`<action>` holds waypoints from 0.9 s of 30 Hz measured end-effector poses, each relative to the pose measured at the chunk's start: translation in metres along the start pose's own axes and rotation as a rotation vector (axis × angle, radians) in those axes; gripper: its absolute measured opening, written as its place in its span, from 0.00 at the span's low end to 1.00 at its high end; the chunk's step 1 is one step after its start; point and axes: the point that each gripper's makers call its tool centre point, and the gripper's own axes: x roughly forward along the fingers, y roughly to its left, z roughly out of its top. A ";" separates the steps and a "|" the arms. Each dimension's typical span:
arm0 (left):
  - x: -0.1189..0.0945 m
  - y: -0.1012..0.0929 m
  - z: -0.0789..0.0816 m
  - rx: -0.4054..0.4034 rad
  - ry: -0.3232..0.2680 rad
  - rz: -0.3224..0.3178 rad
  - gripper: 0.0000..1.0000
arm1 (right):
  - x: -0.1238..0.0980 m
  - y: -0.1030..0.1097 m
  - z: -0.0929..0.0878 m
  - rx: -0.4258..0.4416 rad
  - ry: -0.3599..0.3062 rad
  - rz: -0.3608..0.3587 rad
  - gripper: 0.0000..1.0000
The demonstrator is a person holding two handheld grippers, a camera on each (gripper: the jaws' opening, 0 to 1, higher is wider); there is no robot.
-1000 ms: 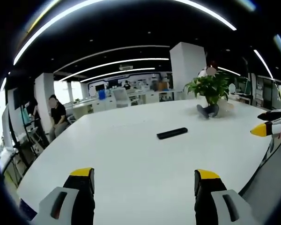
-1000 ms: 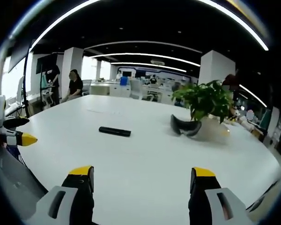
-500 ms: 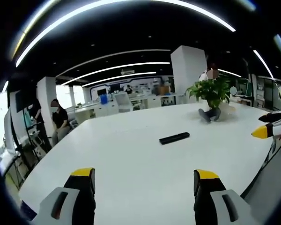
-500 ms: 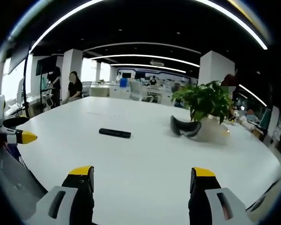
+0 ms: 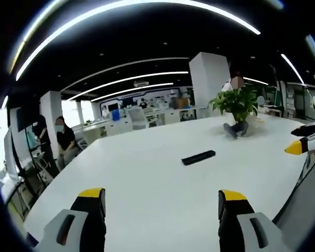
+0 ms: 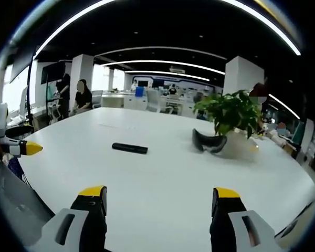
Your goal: Press the specified remote control buttons in sequence, fully releasing each button before pressing the next.
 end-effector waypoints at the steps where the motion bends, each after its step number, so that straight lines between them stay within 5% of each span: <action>1: 0.003 0.002 0.002 0.000 -0.001 -0.004 0.92 | 0.000 0.000 0.000 -0.002 0.000 0.000 0.81; 27: 0.063 -0.001 0.029 0.172 0.032 -0.204 0.91 | 0.002 -0.001 -0.007 -0.006 0.039 -0.008 0.74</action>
